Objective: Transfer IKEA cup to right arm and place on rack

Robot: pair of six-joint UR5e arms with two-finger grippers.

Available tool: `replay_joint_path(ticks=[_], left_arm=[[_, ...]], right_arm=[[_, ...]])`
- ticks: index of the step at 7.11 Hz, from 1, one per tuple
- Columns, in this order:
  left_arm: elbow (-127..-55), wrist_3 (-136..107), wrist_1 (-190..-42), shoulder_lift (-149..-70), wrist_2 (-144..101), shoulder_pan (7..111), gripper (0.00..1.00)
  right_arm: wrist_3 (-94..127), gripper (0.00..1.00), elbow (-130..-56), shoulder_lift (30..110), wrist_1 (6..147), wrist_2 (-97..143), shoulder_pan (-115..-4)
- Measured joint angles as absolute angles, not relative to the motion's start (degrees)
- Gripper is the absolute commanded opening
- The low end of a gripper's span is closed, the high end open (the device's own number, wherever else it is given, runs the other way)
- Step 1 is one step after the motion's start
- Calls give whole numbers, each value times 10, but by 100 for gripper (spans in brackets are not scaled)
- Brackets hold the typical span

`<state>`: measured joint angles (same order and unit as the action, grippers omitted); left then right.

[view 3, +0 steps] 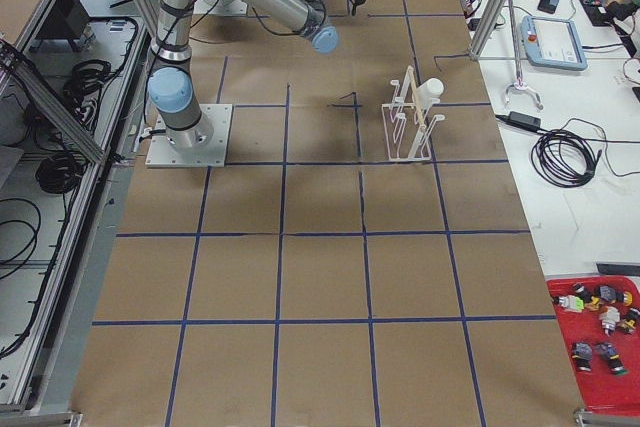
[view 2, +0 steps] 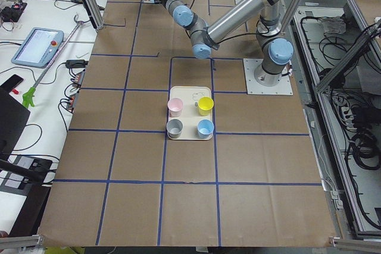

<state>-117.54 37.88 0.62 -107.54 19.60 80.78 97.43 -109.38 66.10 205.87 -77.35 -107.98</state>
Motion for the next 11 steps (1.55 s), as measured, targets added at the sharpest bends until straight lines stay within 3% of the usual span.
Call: replay_joint_path(ticks=[5,6,7,8,10,11], left_arm=[[-1176,379,6,-1074,196,808,10],[-1176,379,6,-1073,196,808,10],[-1176,379,6,-1073,196,808,10],[-1176,379,6,-1073,196,808,10],[-1176,378,6,-1072,196,808,12],[-1175,378,6,-1072,196,808,22]], right_arm=[[984,95,-1062,635,2058,-775,-1092],[985,85,-1061,635,2058,-774,-1093],[986,65,-1060,635,2059,-774,-1094],[986,57,-1060,636,2059,-772,-1094],[984,51,-1061,636,2061,-767,-1094],[984,50,-1061,636,2061,-766,-1094]])
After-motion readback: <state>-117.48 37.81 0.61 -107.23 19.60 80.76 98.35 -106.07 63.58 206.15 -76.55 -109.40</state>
